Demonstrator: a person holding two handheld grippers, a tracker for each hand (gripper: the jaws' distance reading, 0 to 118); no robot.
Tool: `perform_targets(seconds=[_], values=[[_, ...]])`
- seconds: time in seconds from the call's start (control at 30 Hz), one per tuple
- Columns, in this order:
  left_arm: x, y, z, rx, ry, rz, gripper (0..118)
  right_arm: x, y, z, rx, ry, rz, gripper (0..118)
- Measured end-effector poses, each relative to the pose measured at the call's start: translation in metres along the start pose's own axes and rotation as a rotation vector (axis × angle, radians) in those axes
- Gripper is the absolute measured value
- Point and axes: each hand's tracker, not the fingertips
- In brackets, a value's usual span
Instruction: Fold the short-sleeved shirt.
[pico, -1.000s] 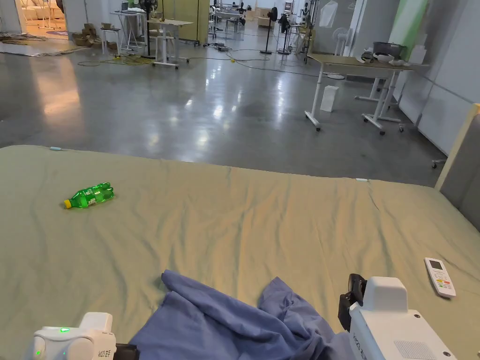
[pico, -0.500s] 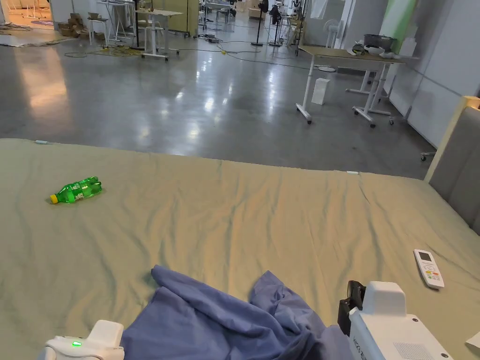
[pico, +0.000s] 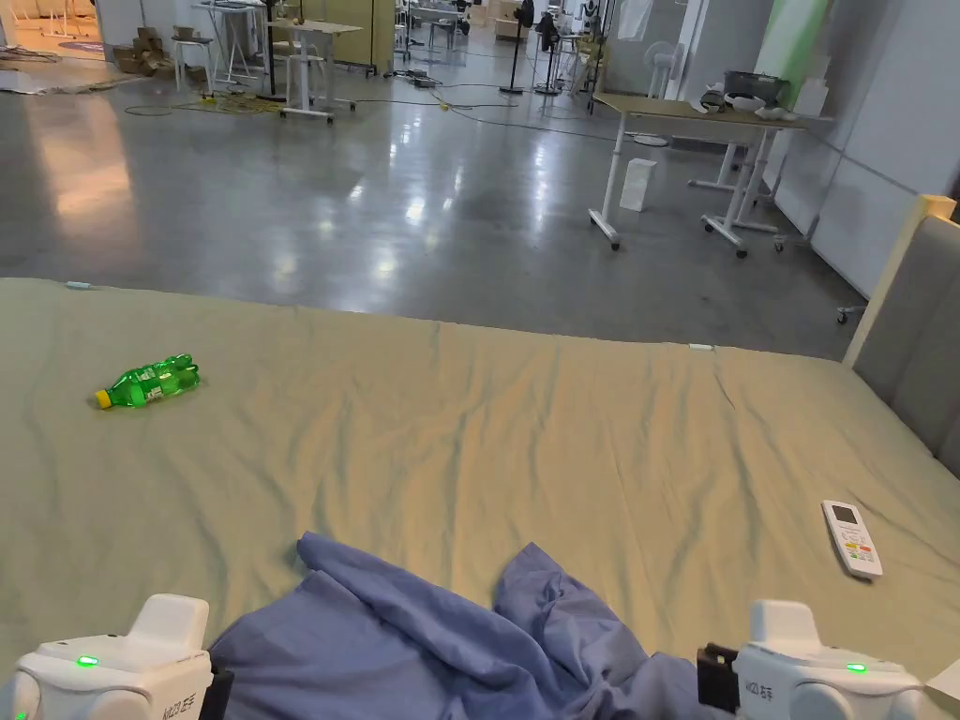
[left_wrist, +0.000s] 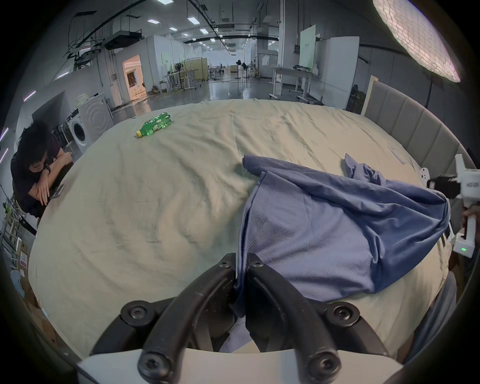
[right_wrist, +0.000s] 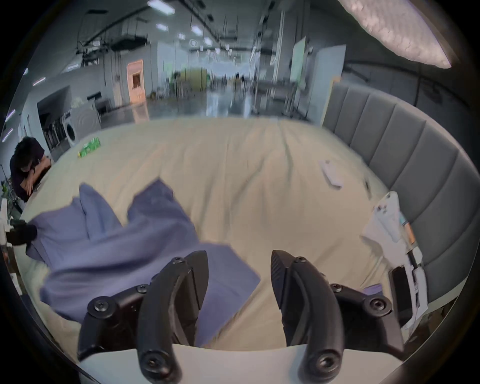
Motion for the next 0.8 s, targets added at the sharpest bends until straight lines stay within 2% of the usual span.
perform_targets(seconds=[0.07, 0.1, 0.17, 0.23, 0.33, 0.37, 0.5, 0.6, 0.8], values=[[-0.001, -0.004, -0.003, -0.004, 0.001, 0.007, 6, -0.003, -0.010, -0.021, -0.057, 0.012, 0.028, 57], [-0.002, -0.005, -0.004, -0.007, 0.001, 0.009, 6, -0.006, -0.014, -0.027, -0.087, 0.018, 0.039, 65], [-0.002, -0.009, -0.006, -0.011, 0.004, 0.013, 6, -0.006, -0.023, -0.043, -0.142, 0.010, -0.008, 67], [-0.002, -0.011, -0.008, -0.015, 0.005, 0.016, 6, -0.009, -0.027, -0.044, -0.151, 0.039, -0.043, 55], [0.005, -0.014, -0.003, -0.018, 0.010, 0.015, 6, -0.016, -0.032, -0.037, -0.101, 0.092, -0.005, 17], [0.005, -0.014, -0.003, -0.016, 0.009, 0.018, 6, -0.018, -0.033, -0.039, -0.107, 0.084, -0.006, 12], [0.003, -0.010, 0.001, 0.003, 0.005, 0.032, 6, -0.017, -0.027, -0.034, -0.091, 0.056, -0.011, 7], [0.000, -0.001, 0.010, 0.052, -0.014, 0.043, 6, -0.018, -0.016, -0.011, 0.011, 0.019, 0.036, 6], [0.006, 0.033, 0.052, 0.172, -0.032, 0.043, 6, -0.011, 0.017, 0.046, 0.178, 0.020, -0.012, 6]])
